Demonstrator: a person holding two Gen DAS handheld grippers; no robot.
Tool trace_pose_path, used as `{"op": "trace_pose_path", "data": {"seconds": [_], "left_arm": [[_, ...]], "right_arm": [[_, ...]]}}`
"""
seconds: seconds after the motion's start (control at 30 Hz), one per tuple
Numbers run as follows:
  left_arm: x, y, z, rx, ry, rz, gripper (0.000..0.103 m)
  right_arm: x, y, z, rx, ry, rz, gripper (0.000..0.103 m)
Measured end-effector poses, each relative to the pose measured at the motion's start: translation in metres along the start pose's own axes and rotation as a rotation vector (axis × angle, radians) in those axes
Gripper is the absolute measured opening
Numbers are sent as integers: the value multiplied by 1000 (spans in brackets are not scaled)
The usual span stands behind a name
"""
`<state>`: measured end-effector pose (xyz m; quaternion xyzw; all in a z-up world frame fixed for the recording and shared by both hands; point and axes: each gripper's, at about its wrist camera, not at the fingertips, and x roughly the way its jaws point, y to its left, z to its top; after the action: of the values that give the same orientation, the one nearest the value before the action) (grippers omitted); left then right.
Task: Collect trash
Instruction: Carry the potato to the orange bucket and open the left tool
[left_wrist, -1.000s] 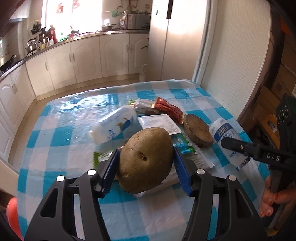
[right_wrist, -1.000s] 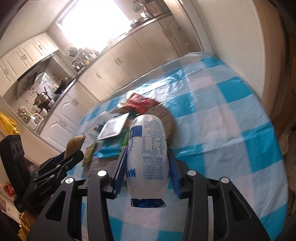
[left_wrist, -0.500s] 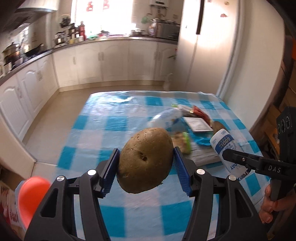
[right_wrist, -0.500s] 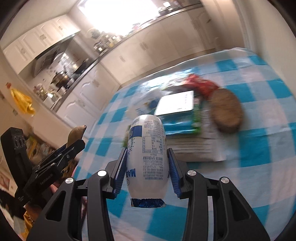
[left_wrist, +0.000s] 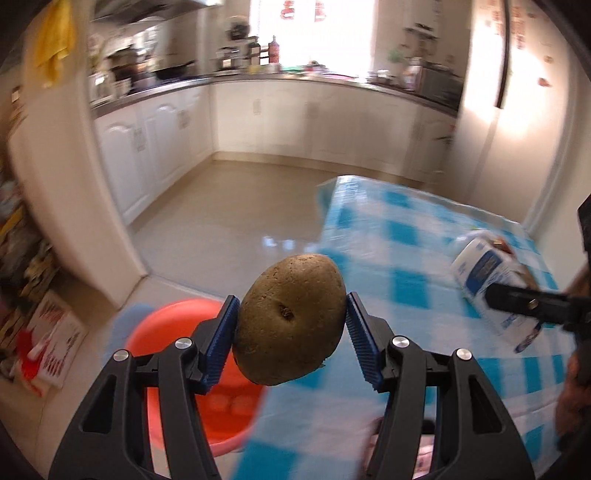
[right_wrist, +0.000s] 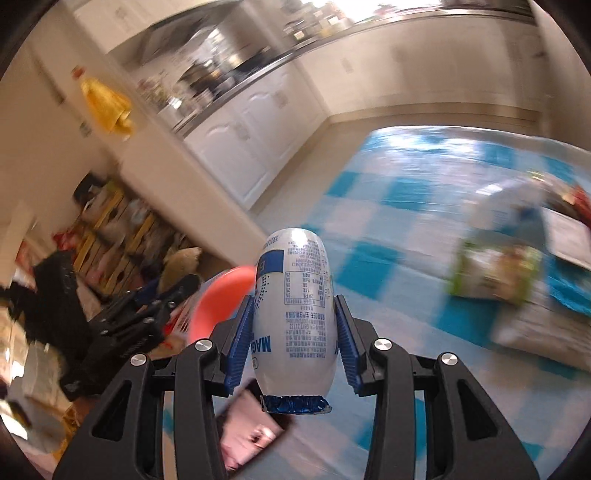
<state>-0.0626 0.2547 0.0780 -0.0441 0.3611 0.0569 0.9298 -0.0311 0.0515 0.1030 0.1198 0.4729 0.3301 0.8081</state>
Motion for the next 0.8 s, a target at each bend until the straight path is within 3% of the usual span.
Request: {"op": "trace_pose_path", "data": {"seconds": [0.17, 0.4, 0.8], "left_arm": [[7, 50, -18, -73, 40, 77, 59], [25, 85, -41, -128, 99, 132, 59], [51, 108, -61, -163, 172, 147, 60]], "right_arm": [[45, 43, 18, -77, 97, 54, 44], [105, 92, 30, -145, 221, 99, 44], [170, 118, 26, -154, 336, 104, 45]]}}
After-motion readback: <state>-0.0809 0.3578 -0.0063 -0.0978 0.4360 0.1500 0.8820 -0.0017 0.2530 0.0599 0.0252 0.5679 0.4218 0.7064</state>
